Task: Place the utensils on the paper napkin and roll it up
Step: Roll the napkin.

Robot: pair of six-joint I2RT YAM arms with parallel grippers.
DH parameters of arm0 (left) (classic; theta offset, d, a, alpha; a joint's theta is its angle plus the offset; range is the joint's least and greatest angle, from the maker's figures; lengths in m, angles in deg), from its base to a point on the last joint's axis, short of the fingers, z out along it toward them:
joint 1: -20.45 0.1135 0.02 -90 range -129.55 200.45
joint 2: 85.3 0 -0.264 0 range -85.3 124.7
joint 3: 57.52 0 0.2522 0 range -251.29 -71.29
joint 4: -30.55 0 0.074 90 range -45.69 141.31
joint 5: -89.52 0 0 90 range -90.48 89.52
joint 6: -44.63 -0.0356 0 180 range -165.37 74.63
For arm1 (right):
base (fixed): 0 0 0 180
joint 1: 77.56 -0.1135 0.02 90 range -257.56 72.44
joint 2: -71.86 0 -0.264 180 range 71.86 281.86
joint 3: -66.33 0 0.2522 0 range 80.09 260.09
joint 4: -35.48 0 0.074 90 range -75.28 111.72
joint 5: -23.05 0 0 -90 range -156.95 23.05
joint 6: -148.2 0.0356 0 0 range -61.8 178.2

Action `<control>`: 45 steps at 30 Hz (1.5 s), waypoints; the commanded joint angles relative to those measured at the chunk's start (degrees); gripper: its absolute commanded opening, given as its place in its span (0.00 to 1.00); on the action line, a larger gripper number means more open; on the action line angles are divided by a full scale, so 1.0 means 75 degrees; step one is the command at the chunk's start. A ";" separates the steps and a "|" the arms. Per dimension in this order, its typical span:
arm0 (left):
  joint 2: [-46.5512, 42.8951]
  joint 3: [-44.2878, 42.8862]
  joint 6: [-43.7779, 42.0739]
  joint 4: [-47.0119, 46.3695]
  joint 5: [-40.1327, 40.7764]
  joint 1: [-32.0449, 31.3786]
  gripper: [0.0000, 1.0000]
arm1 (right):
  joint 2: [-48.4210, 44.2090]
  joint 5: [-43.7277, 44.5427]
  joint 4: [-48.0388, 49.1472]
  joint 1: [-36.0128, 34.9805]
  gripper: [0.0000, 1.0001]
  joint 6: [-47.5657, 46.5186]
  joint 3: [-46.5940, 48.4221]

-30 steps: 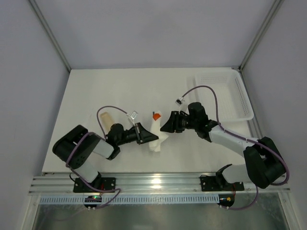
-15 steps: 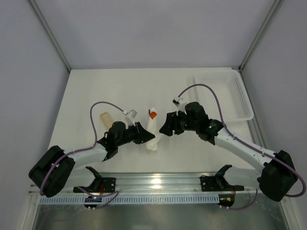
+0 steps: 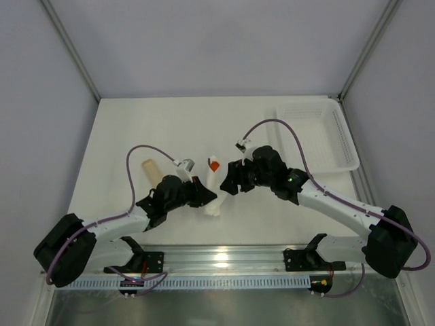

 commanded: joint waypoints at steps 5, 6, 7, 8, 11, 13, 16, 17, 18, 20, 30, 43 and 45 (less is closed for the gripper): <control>-0.0358 -0.0248 -0.0103 0.0002 0.0419 -0.0116 0.00 | 0.0360 -0.0090 0.1004 -0.0105 0.63 0.0380 -0.0021; -0.0428 -0.0236 -0.0103 0.0002 0.0454 -0.0116 0.00 | 0.0430 -0.0137 0.1062 -0.0093 0.62 0.0404 -0.0021; -0.0452 -0.0224 -0.0079 0.0002 0.0489 -0.0128 0.00 | 0.0489 -0.0161 0.1097 -0.0093 0.61 0.0439 -0.0021; -0.0510 -0.0201 -0.0056 0.0002 0.0559 -0.0128 0.00 | 0.0594 -0.0207 0.1144 -0.0093 0.60 0.0509 -0.0032; -0.0733 -0.0154 -0.0021 0.0014 0.0711 -0.0140 0.00 | 0.0677 -0.0266 0.1355 -0.0105 0.58 0.0603 -0.0102; -0.0908 -0.0107 -0.0020 0.0072 0.0770 -0.0140 0.00 | 0.0724 -0.0348 0.1461 -0.0105 0.57 0.0720 -0.0137; -0.1072 -0.0084 0.0014 0.0143 0.0853 -0.0140 0.00 | 0.0712 -0.0442 0.1716 -0.0117 0.57 0.0838 -0.0266; -0.1096 -0.0072 0.0026 0.0143 0.0864 -0.0140 0.00 | 0.0736 -0.0454 0.1742 -0.0117 0.57 0.0861 -0.0290; -0.1120 -0.0060 0.0038 0.0143 0.0876 -0.0140 0.00 | 0.0771 -0.0512 0.1800 -0.0140 0.57 0.0873 -0.0302; -0.1108 -0.0060 0.0050 0.0108 0.0830 -0.0151 0.00 | 0.0783 -0.0594 0.1941 -0.0128 0.57 0.0943 -0.0360; -0.1261 0.0057 0.0179 -0.0091 0.0759 -0.0152 0.00 | 0.0794 -0.0899 0.2269 -0.0140 0.57 0.1037 -0.0536; -0.1600 0.0186 0.0296 -0.0349 0.0466 -0.0152 0.00 | 0.0830 -0.1356 0.3066 -0.0093 0.50 0.1272 -0.0747; -0.1659 0.0244 0.0307 -0.0372 0.0431 -0.0152 0.00 | 0.0830 -0.1415 0.3114 -0.0082 0.50 0.1272 -0.0782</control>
